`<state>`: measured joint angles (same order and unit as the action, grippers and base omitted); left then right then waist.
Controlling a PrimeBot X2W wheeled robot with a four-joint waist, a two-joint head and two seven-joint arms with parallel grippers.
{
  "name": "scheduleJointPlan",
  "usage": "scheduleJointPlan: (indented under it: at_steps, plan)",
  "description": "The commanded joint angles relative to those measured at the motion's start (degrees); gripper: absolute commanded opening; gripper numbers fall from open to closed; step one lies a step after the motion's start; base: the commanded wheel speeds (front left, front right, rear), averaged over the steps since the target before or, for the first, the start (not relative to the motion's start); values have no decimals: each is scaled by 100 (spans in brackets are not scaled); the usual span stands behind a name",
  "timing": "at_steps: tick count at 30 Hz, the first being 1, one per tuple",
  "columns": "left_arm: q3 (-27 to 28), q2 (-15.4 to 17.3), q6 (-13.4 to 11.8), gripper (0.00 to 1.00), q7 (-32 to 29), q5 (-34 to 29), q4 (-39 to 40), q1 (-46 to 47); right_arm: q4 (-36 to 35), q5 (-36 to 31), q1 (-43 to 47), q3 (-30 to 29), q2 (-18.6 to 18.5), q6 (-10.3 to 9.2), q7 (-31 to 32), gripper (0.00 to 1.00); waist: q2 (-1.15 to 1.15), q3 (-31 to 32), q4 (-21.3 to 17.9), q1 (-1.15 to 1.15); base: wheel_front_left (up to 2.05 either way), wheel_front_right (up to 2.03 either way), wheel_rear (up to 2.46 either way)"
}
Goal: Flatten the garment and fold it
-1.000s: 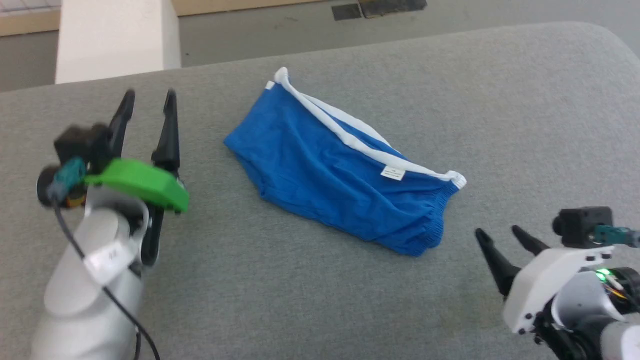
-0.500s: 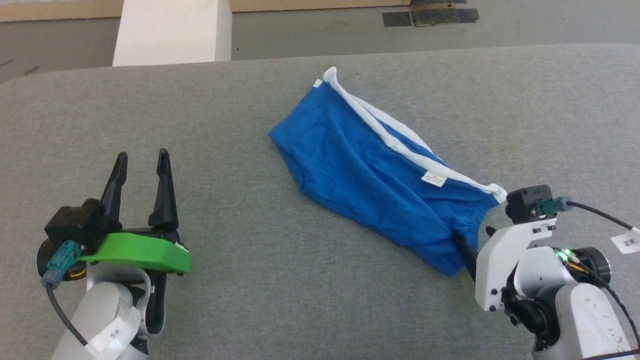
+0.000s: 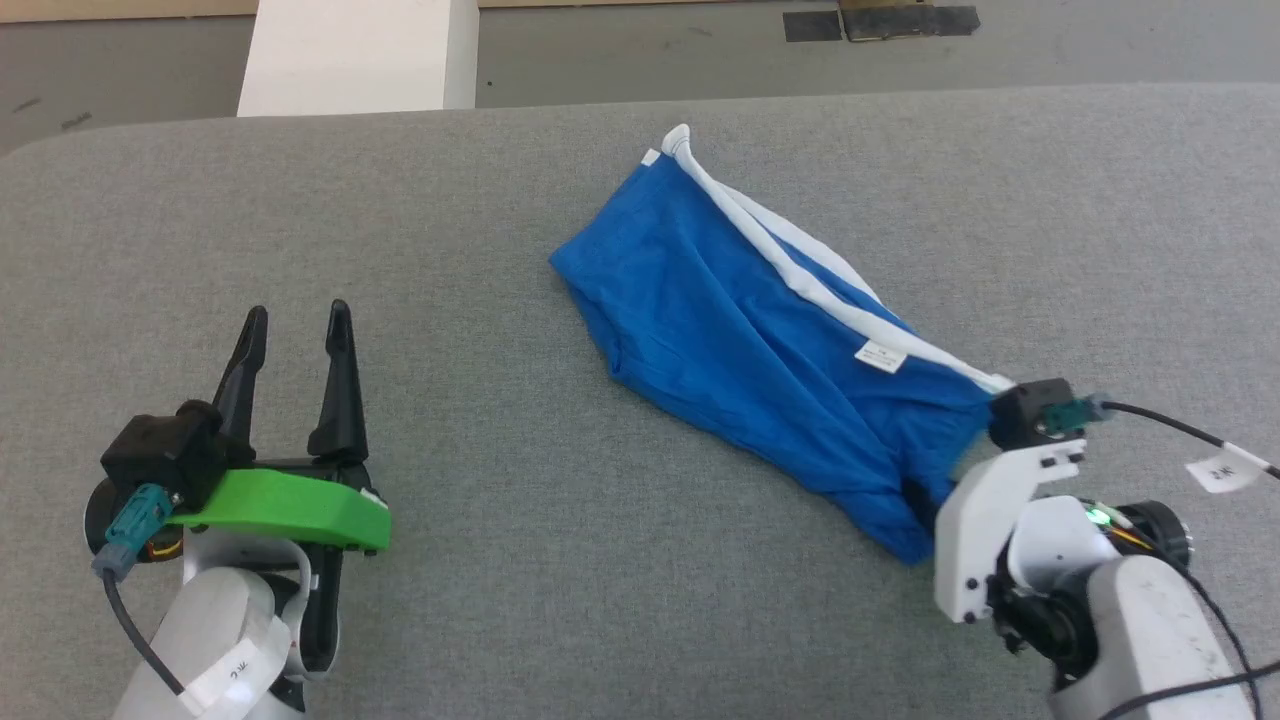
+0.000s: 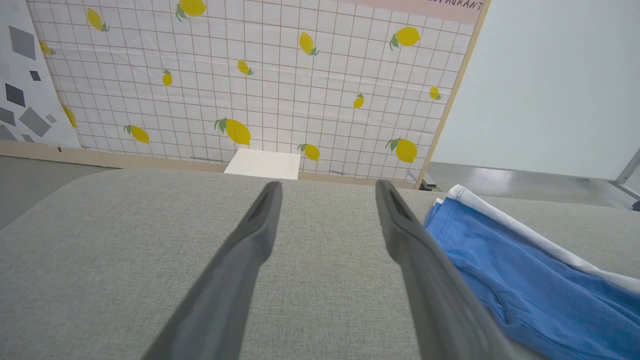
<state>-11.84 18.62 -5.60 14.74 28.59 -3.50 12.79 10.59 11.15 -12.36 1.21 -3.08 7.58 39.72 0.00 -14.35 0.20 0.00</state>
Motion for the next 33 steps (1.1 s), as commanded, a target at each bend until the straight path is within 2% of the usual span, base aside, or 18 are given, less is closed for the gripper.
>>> scheduleJointPlan:
  at_steps: [1,7,11,15,20,24,29,33]
  plan:
    - [-12,16,26,100,0,5,-40,-39,244,-8,60,74,20,-9,32,0,0,-6,-11,0,0,0,0]
    - [-123,40,105,100,-347,126,-167,54,98,16,-63,22,20,-9,-144,0,0,-32,-92,0,0,0,0]
    - [-326,27,211,100,-912,221,-284,436,-137,32,-123,32,20,-9,-161,0,0,-89,-200,0,0,0,0]
    - [-654,-69,303,100,-1901,324,-703,1183,-394,42,-160,126,20,-9,-87,0,0,-193,-333,0,0,0,0]
    - [-1009,-222,192,100,-3470,408,-1517,2267,-649,100,-204,358,20,-9,-4,0,0,-387,-548,0,0,0,0]
    - [-1236,-226,113,100,-4430,360,-2058,2889,-727,208,-248,548,20,-9,-1,0,0,-549,-743,0,0,0,0]
    - [-1418,-186,121,100,-5062,309,-2504,3269,-716,303,-273,674,20,-9,-66,0,0,-719,-937,0,0,0,0]
    - [-1516,-159,168,100,-5235,292,-2695,3324,-695,302,-293,709,20,-9,-105,0,0,-820,-1032,0,0,0,0]
